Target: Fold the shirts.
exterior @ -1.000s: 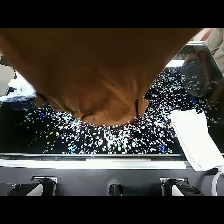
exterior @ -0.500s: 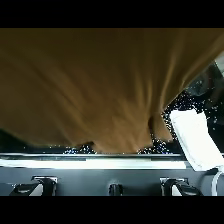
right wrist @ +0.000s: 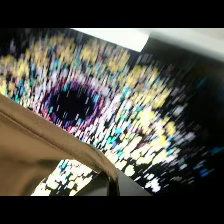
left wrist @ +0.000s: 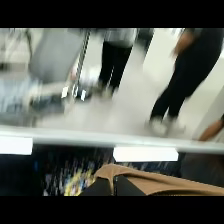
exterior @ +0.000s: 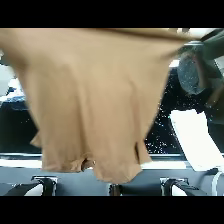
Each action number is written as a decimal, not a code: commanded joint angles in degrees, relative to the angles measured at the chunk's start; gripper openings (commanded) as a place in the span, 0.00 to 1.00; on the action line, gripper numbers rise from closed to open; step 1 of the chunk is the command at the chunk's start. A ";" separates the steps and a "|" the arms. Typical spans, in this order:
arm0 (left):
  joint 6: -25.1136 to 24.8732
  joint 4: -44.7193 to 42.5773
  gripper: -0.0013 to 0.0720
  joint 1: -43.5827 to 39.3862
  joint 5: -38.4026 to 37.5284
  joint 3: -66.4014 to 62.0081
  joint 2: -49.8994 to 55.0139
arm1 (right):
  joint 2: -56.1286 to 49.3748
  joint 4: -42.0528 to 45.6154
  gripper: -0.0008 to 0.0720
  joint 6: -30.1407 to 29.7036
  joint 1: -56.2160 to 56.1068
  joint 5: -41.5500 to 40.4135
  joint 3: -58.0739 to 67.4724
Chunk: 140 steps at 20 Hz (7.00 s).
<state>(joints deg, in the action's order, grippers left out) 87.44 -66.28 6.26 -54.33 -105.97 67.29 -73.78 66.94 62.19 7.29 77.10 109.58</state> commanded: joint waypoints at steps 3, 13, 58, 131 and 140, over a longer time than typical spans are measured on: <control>0.00 5.55 0.06 -0.11 -0.79 3.32 22.51 | -24.04 -2.01 0.06 1.81 -4.81 -5.01 -4.07; 0.28 10.43 0.82 -2.32 -15.12 2.91 39.69 | -33.86 -3.23 0.06 6.36 -5.57 -7.13 -4.07; -1.97 3.80 0.84 11.47 -37.68 8.37 37.00 | -20.28 -0.39 0.06 -2.71 -7.50 7.43 -33.11; -5.84 -6.95 0.57 20.57 -46.27 15.56 27.10 | -23.93 3.72 0.70 -2.12 6.10 24.02 0.09; -13.20 -2.56 0.57 26.84 -26.64 56.65 13.11 | -8.11 5.73 0.69 -5.49 3.04 16.41 -24.09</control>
<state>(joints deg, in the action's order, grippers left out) 78.02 -71.11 32.32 -87.20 -58.17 82.32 -85.25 73.28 58.89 11.35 94.74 91.13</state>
